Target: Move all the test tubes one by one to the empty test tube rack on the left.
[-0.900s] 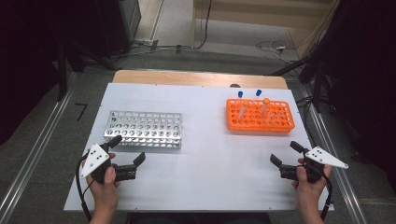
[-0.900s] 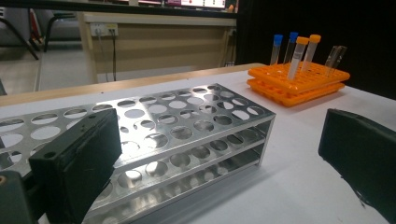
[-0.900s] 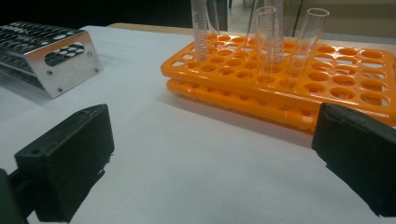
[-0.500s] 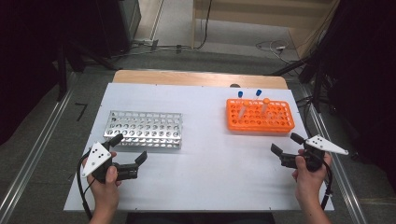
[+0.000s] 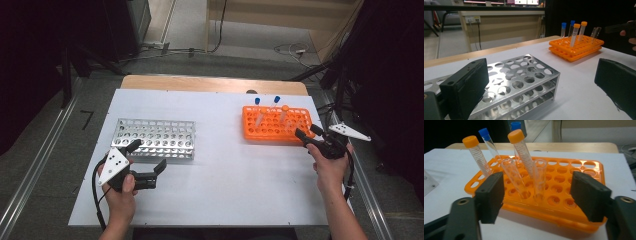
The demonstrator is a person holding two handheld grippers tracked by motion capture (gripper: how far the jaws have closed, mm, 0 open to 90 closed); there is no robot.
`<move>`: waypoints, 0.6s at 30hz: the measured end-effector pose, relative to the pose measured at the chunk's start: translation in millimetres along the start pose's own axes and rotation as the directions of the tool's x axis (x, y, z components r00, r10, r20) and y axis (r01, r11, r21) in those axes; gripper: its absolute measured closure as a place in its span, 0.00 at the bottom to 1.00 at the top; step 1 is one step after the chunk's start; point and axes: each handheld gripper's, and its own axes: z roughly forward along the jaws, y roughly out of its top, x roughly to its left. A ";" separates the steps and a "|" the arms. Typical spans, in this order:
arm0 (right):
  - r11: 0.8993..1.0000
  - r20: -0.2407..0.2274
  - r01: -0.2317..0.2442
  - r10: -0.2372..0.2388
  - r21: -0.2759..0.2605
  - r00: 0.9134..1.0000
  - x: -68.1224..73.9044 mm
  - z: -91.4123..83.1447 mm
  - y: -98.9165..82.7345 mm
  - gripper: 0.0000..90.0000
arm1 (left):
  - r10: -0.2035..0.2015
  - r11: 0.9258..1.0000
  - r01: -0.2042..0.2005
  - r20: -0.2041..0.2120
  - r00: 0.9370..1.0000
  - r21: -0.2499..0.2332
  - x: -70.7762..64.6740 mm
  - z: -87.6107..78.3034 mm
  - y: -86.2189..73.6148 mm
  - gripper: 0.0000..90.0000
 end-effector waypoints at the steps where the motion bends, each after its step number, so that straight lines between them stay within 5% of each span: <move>1: 1.000 0.002 -0.003 0.003 0.012 1.000 -1.2 4.0 -0.1 0.38 | 0.000 1.000 0.000 0.000 1.000 0.000 0.0 0.0 0.0 0.00; 11: 0.997 0.029 -0.048 0.046 0.059 0.999 -2.9 30.4 -8.8 0.63 | -0.009 1.000 0.009 0.002 1.000 0.016 -3.2 8.2 3.9 0.00; 18: 0.997 0.054 -0.011 0.007 0.074 0.999 4.5 40.4 -16.6 0.71 | -0.003 1.000 0.003 0.006 1.000 0.026 -6.7 15.7 5.7 0.00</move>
